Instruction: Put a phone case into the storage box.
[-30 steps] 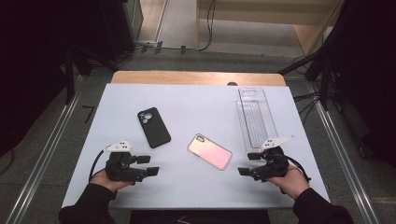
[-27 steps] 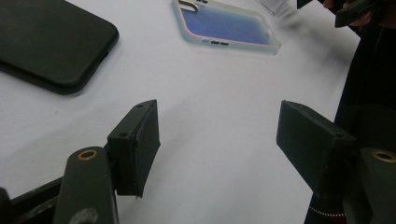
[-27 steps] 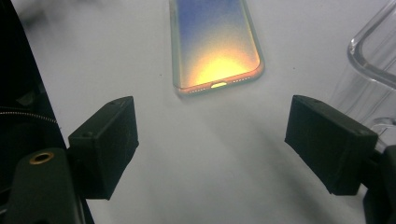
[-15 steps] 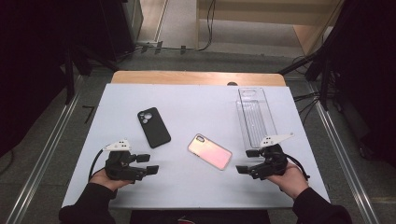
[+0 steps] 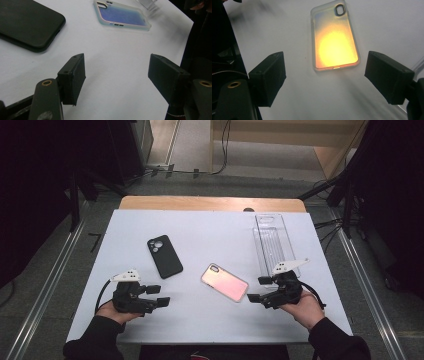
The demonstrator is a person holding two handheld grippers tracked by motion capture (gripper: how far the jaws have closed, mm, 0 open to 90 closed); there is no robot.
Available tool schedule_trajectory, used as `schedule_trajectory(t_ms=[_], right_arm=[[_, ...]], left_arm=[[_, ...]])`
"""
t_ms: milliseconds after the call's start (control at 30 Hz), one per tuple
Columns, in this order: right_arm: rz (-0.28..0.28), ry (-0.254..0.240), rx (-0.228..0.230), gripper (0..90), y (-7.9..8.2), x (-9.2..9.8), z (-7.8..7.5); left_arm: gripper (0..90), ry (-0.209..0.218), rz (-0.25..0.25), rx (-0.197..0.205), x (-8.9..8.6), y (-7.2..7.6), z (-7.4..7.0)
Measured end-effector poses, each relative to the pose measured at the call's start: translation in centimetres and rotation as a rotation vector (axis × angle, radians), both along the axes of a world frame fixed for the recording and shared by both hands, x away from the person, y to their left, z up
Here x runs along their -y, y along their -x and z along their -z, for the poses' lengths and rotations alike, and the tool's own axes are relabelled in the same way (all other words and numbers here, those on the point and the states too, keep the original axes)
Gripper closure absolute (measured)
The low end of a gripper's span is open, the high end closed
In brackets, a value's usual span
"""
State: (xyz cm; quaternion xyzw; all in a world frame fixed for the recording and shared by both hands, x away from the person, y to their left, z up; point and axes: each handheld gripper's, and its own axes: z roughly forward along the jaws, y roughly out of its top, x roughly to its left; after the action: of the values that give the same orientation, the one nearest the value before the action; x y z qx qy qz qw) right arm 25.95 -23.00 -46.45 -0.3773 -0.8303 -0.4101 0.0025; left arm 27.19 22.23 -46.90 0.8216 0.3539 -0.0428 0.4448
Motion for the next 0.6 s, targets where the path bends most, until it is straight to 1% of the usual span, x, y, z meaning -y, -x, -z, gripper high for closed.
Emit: schedule_trajectory(t_ms=[33,300,433,500,600], right_arm=[[0.0,0.001,0.009,15.3,-0.2,-0.3,-0.1],[0.003,0.009,0.021,15.3,-0.8,-1.1,-0.4],[0.015,0.006,0.03,15.2,-1.3,-1.6,-0.6],[0.021,0.014,0.044,15.2,-1.6,-2.0,-0.8],[0.023,0.017,0.052,15.2,-1.9,-2.3,-0.9]], left_arm=[[30.2,0.001,0.0,0.001,0.0,0.0,0.0],[30.2,-0.004,0.012,-0.003,0.1,0.0,0.0],[30.2,-0.005,0.016,-0.002,0.2,0.1,0.0],[30.2,-0.004,0.014,-0.001,0.1,0.1,0.0],[30.2,-0.004,0.012,-0.001,0.1,0.1,0.0]])
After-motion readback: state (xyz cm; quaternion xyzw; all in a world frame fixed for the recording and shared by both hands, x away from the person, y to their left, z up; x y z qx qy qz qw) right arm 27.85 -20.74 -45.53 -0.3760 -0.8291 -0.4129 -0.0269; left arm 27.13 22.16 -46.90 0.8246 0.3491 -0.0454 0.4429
